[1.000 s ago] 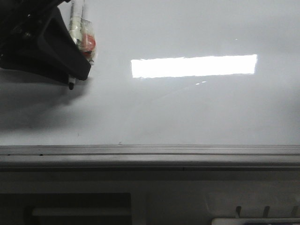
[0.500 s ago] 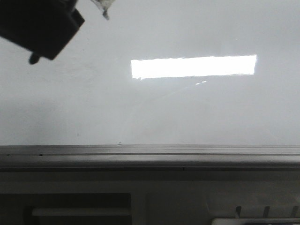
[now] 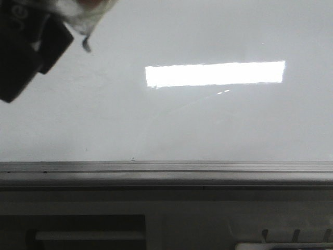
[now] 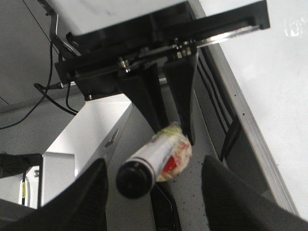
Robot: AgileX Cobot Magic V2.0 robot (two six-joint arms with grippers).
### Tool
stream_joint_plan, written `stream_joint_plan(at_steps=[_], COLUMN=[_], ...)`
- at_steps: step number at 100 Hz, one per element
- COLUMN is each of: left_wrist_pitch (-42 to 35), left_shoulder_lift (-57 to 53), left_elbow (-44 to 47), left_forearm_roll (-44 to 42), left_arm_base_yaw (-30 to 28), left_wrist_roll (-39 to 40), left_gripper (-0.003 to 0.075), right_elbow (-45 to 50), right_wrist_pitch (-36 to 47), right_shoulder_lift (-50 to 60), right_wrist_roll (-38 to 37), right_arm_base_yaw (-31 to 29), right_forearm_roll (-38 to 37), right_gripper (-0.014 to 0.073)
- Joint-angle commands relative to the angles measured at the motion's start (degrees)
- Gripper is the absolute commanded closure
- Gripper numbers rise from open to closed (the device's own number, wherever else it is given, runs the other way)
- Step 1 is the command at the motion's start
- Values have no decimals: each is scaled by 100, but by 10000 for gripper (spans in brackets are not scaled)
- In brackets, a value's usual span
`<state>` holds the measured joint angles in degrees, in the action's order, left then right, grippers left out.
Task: Write number 3 on whiteboard
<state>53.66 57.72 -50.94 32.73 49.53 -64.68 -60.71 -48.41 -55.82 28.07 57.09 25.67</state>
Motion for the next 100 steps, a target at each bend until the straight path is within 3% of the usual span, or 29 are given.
stream_joint_plan(at_steps=[1,44,58,73,81,88,100], left_wrist_pitch=[-174,-174,-174,-213,-287,-297,-269], left_shoulder_lift=[-92,-92,-92,-92,-92,-92,-146], left_elbow=[-191,-191,-191,-191,-221,-251,-450], left_forearm_roll=[215,228,228,386,467,555,466], left_arm_base_yaw=[47,47,47,47,47,47,47], left_wrist_roll=[6,6,6,17,109,132,815], left_gripper=[741,741,741,741,736,676,414], right_elbow=[-205,-205,-205,-205,-205,-205,-205], right_wrist_pitch=[618,548,401,451,491,503,544], right_shoulder_lift=[4,-491,-620,-660,-660,-660,-660], right_wrist_roll=[76,76,76,76,76,76,76], right_arm_base_yaw=[49,49,49,49,49,49,49], right_forearm_roll=[154,240,278,321,321,321,311], right_gripper=[214,228,381,658,657,657,657])
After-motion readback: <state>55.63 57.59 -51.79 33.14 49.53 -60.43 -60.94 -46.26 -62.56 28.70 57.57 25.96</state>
